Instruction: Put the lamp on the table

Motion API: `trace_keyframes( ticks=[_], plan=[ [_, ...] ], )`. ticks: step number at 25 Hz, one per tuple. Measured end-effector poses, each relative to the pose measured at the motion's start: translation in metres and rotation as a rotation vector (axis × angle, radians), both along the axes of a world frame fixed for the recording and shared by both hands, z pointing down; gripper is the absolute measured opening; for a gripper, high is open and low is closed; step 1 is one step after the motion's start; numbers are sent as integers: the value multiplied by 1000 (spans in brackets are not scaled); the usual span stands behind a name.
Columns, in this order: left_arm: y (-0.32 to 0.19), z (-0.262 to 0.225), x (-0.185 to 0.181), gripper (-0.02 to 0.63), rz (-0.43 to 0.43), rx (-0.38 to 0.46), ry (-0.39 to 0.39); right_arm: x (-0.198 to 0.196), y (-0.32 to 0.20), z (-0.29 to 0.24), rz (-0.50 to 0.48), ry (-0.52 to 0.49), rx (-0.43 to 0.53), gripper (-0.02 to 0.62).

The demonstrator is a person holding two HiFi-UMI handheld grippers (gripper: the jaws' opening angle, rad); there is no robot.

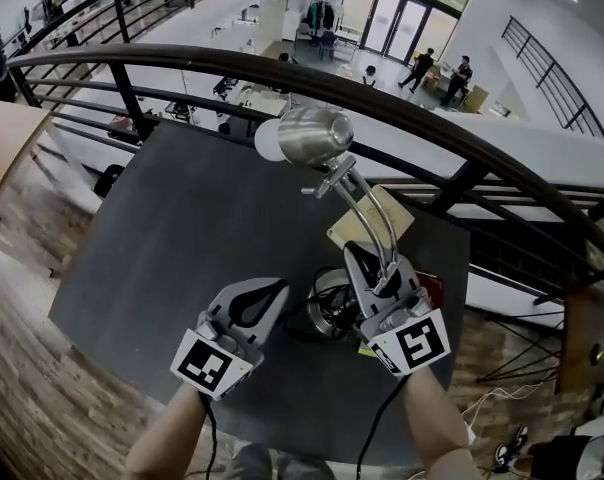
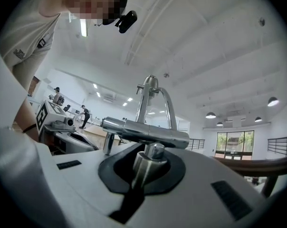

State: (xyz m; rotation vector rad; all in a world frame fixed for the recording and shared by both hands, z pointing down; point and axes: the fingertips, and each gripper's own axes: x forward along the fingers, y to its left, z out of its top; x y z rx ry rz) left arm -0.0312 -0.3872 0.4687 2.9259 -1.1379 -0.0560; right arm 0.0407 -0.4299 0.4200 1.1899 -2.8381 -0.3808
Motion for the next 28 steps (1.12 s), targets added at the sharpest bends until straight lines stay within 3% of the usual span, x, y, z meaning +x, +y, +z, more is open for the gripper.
trace_keyframes(
  ticks=[8,16,22,28],
  plan=[
    [-59,72,39,5,36,4,-65,26,-51,61,38,-34,-8,-3],
    [-94,140,41,5,47,-74,-97,22,-84,116,93,-33,-29,-3],
    [-92,169,58,5,32,-122,-75,33,-77,132,91,-39,-48,-3],
    [-107,181,54,5,28,-137,-85,11,-84,134,70,-33,-37,-3]
  ],
)
